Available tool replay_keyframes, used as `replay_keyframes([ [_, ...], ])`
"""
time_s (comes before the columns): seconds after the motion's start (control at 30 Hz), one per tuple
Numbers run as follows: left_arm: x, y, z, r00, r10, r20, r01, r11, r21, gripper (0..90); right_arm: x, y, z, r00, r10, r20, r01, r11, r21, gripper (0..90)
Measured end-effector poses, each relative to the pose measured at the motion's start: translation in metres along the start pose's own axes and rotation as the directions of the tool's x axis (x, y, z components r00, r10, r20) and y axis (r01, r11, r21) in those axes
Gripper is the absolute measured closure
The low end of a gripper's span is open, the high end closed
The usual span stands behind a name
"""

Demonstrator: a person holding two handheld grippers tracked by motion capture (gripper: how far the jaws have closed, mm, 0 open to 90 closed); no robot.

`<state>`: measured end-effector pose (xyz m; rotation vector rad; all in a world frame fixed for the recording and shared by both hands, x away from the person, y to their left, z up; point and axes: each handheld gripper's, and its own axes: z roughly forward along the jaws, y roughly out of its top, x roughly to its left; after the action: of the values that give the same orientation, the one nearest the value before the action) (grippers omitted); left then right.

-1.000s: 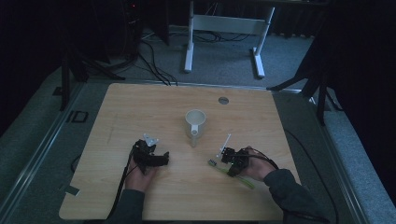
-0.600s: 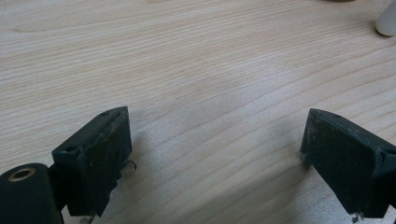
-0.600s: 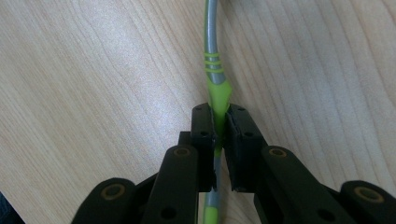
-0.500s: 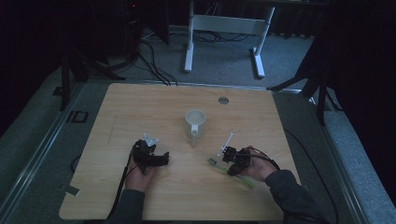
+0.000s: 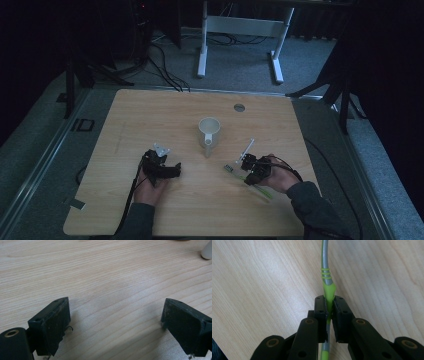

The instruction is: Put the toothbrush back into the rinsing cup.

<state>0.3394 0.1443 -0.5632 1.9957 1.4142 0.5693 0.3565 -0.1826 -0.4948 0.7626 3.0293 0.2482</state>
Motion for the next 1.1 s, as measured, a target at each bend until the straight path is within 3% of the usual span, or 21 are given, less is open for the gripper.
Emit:
replay_keyframes([
  [0.5,0.000,0.000,0.000,1.0000,-0.001,0.000,0.001,1.0000,-0.002,9.2,-0.006,-0.001,-0.013,0.9993,0.036,0.006,-0.035,0.996,-0.086,82.2],
  [1.1,0.000,0.000,0.000,1.0000,-0.002,0.000,0.002,1.0000,-0.002,9.2,-0.009,0.004,-0.025,0.9964,0.076,0.036,-0.069,0.981,-0.179,82.2],
])
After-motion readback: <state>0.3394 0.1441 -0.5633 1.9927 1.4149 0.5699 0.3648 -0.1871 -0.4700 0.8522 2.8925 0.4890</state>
